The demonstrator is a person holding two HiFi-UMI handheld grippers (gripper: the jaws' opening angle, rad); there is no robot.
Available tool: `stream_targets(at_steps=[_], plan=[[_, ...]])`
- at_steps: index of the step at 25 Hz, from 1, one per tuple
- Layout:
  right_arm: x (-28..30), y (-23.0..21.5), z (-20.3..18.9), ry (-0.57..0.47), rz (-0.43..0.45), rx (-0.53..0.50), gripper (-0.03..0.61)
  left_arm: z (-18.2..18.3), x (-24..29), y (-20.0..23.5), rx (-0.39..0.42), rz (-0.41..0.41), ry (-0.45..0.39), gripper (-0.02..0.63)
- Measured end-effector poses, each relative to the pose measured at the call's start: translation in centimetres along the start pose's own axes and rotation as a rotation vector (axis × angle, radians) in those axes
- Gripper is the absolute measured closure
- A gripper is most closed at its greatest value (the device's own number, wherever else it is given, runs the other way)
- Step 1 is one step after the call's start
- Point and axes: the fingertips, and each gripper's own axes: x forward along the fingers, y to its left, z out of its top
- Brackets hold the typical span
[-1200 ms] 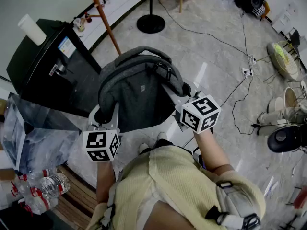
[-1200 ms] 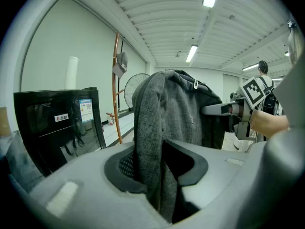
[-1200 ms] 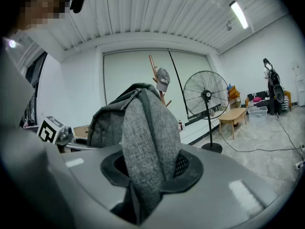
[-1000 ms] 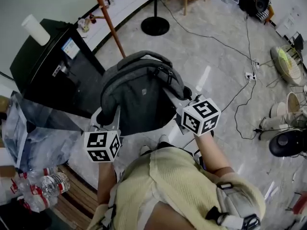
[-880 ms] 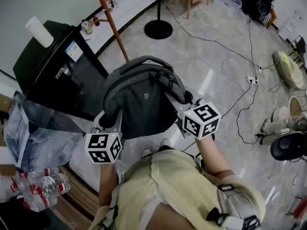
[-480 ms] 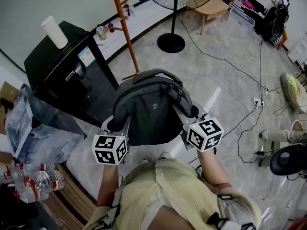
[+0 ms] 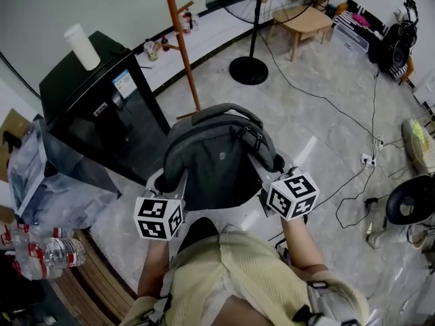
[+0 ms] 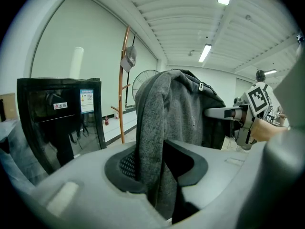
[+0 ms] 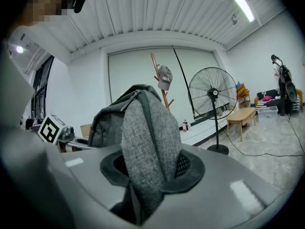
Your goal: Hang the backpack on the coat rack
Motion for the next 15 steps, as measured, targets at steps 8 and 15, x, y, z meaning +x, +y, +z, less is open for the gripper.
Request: stream_targets(at_steps=[8, 15], plan=[[2.7, -1.6, 1.0, 0.002, -0.007, -0.01, 0.446, 1.3, 2.2, 1.3, 0.0, -0.004, -0.006, 0.5], [7.4, -3.7, 1.8, 0.037, -0.022, -0.02, 0.448, 2.5, 6.6, 4.4, -0.029, -0.033, -0.001, 0.5]])
